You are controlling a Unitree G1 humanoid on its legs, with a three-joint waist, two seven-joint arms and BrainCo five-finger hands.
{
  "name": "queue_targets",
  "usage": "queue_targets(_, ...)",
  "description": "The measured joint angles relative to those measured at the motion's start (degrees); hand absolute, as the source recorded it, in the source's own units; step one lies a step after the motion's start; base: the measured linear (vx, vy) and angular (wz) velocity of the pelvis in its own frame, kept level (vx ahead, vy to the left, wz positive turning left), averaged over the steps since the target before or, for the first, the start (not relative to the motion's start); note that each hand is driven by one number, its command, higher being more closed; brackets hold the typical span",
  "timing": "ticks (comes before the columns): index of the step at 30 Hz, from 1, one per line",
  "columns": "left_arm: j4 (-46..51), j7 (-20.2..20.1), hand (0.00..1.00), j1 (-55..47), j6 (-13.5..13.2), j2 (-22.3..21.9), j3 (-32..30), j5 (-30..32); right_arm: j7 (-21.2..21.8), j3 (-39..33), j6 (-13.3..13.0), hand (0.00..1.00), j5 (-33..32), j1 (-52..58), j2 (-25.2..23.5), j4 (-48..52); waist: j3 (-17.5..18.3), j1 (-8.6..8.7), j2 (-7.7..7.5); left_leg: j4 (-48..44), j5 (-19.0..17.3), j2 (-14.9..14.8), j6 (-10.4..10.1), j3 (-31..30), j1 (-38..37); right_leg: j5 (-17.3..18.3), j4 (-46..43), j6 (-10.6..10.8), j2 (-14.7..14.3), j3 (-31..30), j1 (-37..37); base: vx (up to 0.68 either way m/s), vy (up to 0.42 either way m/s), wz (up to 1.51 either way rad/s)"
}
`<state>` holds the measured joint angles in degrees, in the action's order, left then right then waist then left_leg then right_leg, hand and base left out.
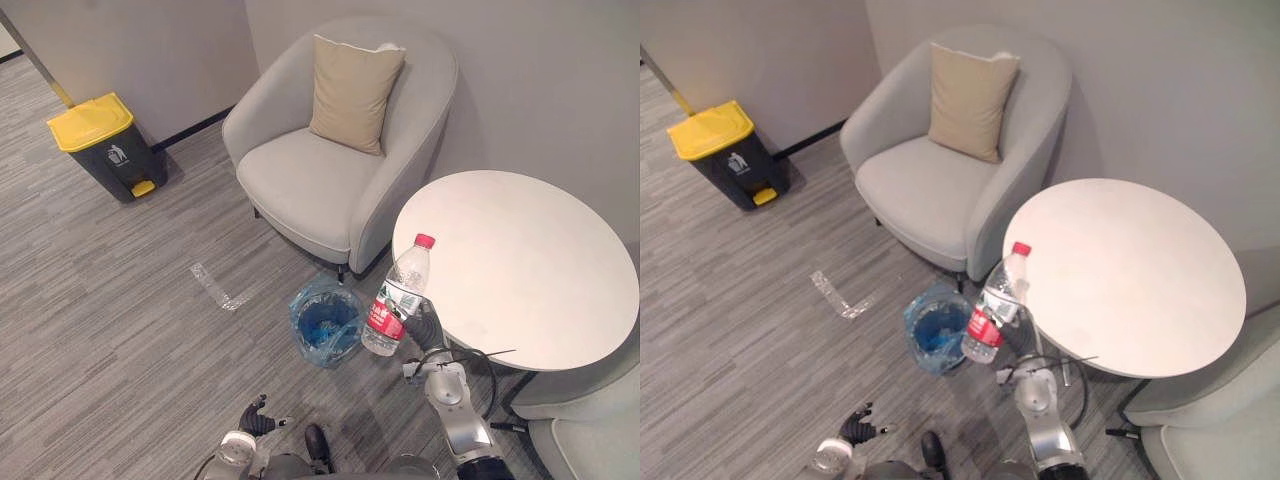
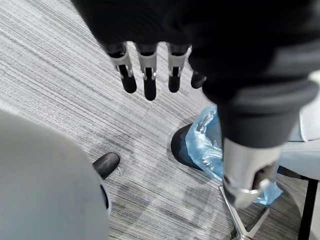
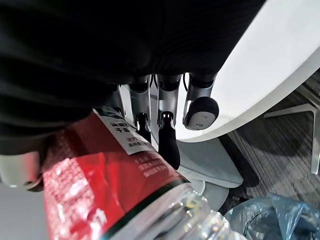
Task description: Gather rubbish on tea table into small bin, then transfer packed bag to large trash can.
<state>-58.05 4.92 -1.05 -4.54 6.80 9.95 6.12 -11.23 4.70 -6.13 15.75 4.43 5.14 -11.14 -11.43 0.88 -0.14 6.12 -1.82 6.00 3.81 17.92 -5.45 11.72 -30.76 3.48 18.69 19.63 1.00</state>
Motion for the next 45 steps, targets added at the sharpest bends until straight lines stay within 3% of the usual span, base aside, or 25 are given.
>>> queue_targets(2,0.02,0.09,0.0,-0.08,0.0,0.39,-0.03,-0.36,0.13,0.22,-0.01,1.0,0.0,0.99,-0.29,-0.14,-0.21,0.39,0.36,-0.58,-0.05,-2.21,0.05,-2.38,-0.21,3.53,-2.02,-0.03,-4.03,-4.65,3.44,0.13,-0.031,0.59)
queue_targets(4,-0.05,0.1,0.0,-0.01,-0.01,0.45,-0.01,-0.83,0.46,1.25,-0.02,1.0,0.0,1.21,-0.29,-0.64,-0.4,0.45,0.65,-1.34,-0.38,-3.7,-0.17,-4.52,-0.38,4.16,-1.2,0.16,-7.5,-6.28,6.48,0.12,-0.039,0.6)
queue_targets(7,-0.08,-0.07,0.0,-0.05,-0.02,0.75,-0.03,-1.61,1.07,1.6,-0.02,1.0,-0.02,1.53,-0.07,-0.98,-0.03,0.43,-0.12,-4.32,-1.96,-3.34,-1.79,-6.33,-0.42,2.35,4.55,-0.72,-8.89,-6.73,7.47,0.18,-0.088,0.51)
queue_targets(9,-0.03,-0.06,0.0,-0.28,-0.01,1.04,-0.13,-1.72,1.32,2.11,-0.04,1.0,-0.03,1.74,-0.1,-0.9,1.01,0.41,-1.69,-8.63,-4.95,-1.9,-2.37,-7.81,1.01,-2.98,10.74,-1.67,-8.57,-7.17,6.93,0.19,-0.141,0.49)
queue_targets(10,-0.37,0.03,0.0,-0.17,0.1,0.8,-0.31,-1.78,1.39,2.04,0.02,1.0,-0.03,1.86,0.42,-0.92,1.17,0.69,-0.99,-10.64,-6.14,-2.59,-2.78,-8.52,1.73,-2.86,10.87,-1.29,-8.91,-6.77,6.12,0.21,-0.146,0.39)
queue_targets(12,-0.65,-0.03,0.0,-0.51,-0.01,-0.71,-0.55,-1.67,1.53,1.96,0.0,1.0,-0.07,2.42,1.72,-0.73,2.03,0.62,2.08,-16.51,-9.11,-5.42,-3.69,-8.87,4.64,-3.12,14.47,-1.76,-11.2,-4.29,4.1,0.31,-0.141,0.27)
queue_targets(14,-0.41,-0.19,0.0,-0.45,-0.04,-0.95,-0.62,-1.72,1.64,1.47,0.04,1.0,-0.09,2.51,1.76,-0.73,1.55,0.53,2.93,-21.86,-10.08,-7.35,-4.92,-7.87,6.16,-3.4,16.8,-2.22,-12.56,-3.52,2.02,0.3,-0.131,0.16)
queue_targets(16,0.13,-0.22,0.0,-0.37,-0.03,-1.02,-0.61,-1.71,1.61,1.07,0.03,1.0,-0.13,2.73,1.79,-0.7,1.17,0.42,2.86,-29.44,-11.2,-9.27,-6.99,-6.65,7.79,-3.59,19.53,-2.56,-13.68,-3.4,-1.45,0.24,-0.09,-0.03)
queue_targets(18,0.51,-0.2,0.0,-0.29,-0.17,-1.09,-1.08,-1.68,1.44,0.98,0.02,1.0,-0.25,2.54,2.05,-0.45,0.38,-0.09,1.98,-34.87,-13.35,-10.32,-7.62,-6.01,9.51,-3.61,20.98,-2.63,-13.3,-4.81,-4.25,0.24,-0.006,-0.35)
queue_targets(20,0.62,-0.21,0.0,-0.25,-0.11,-1.41,-0.92,-1.68,1.3,1.01,0.0,1.0,-0.47,1.78,2.01,-0.37,-0.04,-0.08,2.8,-30.68,-13.73,-12.39,-7.64,-7.21,9.6,-3.6,20.95,-2.6,-13.28,-6.76,-4.97,0.16,0.106,-0.56)
queue_targets(21,0.64,-0.19,0.0,-0.14,-0.14,-1.63,-0.48,-1.68,1.17,0.98,0.01,1.0,-0.54,1.63,2.04,-0.3,-0.22,-0.08,3.42,-25.9,-11.58,-13.48,-7.26,-8.57,9.6,-3.43,20.86,-2.28,-13.32,-7.83,-4.96,0.14,0.181,-0.53)
queue_targets(22,0.62,-0.35,0.0,0.09,-0.16,-1.88,0.0,-1.64,1.14,0.98,0.06,1.0,-0.58,1.68,2.13,-0.02,-0.42,-0.18,4.19,-22.4,-7.45,-13.63,-9.16,-10.04,9.22,-2.53,20.74,-0.72,-13.28,-8.96,-5.08,0.14,0.169,-0.46)
queue_targets(25,0.67,-0.32,0.0,0.55,-0.12,-1.0,1.26,-1.08,1.22,1.09,0.02,1.0,-0.57,2.46,1.36,1.26,-0.21,0.22,2.75,-20.14,-6.69,-10.64,-8.26,-9.18,8.33,-3.54,23.01,1.12,-11.0,-9.86,-5.08,0.12,0.146,-0.09)
queue_targets(27,0.79,-0.24,0.0,0.55,-0.1,-0.82,1.24,-0.41,1.38,1.22,0.02,1.0,-0.45,2.36,1.35,1.26,-0.14,-0.07,2.63,-19.42,-6.59,-9.93,-8.09,-8.82,7.5,-3.83,23.27,1.56,-10.36,-10.64,-5.52,0.09,0.12,-0.04)
queue_targets(31,0.76,-0.11,0.0,0.13,-0.07,-0.02,1.21,0.55,1.56,2.74,-0.02,1.0,-0.08,2.28,1.49,1.19,0.16,-0.16,2.57,-14.7,-6.13,-10.22,-7.51,-7.48,2.74,-3.93,23.36,1.56,-10.92,-11.55,-7.08,0.06,0.012,-0.15)
queue_targets(36,0.55,0.2,0.0,0.01,-0.13,0.05,1.14,0.37,1.55,5.85,-0.02,1.0,2.37,-0.47,4.03,-3.91,0.0,-0.01,2.7,-12.98,-4.99,-10.73,-8.01,-6.5,3.68,-3.95,21.54,1.56,-11.65,-12.42,-4.12,0.02,-0.024,-0.13)
queue_targets(38,0.86,0.64,0.0,0.58,-0.21,0.05,1.14,-0.49,1.47,7.91,0.02,1.0,4.32,-5.51,6.48,-9.25,-1.28,-0.08,2.92,-14.56,-4.24,-11.3,-8.0,-6.56,6.73,-3.95,17.12,1.56,-11.6,-12.48,0.3,-0.06,-0.021,0.03)
queue_targets(41,2.16,1.9,0.0,2.88,-0.94,0.78,0.45,-3.32,1.11,10.9,0.3,1.0,7.16,-13.79,10.3,-14.86,-6.43,-1.23,3.13,-20.68,-4.27,-12.32,-7.91,-7.36,11.81,-3.93,7.52,1.53,-11.3,-12.4,6.87,-0.13,-0.023,0.15)
queue_targets(43,3.1,2.76,0.0,5.3,-1.42,2.14,-0.95,-5.06,0.81,14.2,0.27,1.0,9.23,-22.2,12.47,-18.14,-10.2,-1.55,2.98,-27.75,-4.92,-13.29,-7.1,-7.52,19.46,-3.91,1.86,1.51,-10.8,-12.33,13.65,-0.22,-0.022,0.09)
queue_targets(45,3.57,3.1,0.0,6.6,-1.46,2.19,-2.17,-5.96,0.69,15.42,0.24,1.0,9.35,-25.9,13.73,-19.71,-12.15,-2.02,3.48,-30.83,-5.74,-13.85,-6.94,-7.63,22.65,-3.72,-0.27,1.28,-10.8,-12.18,16.54,-0.18,-0.009,-0.02)
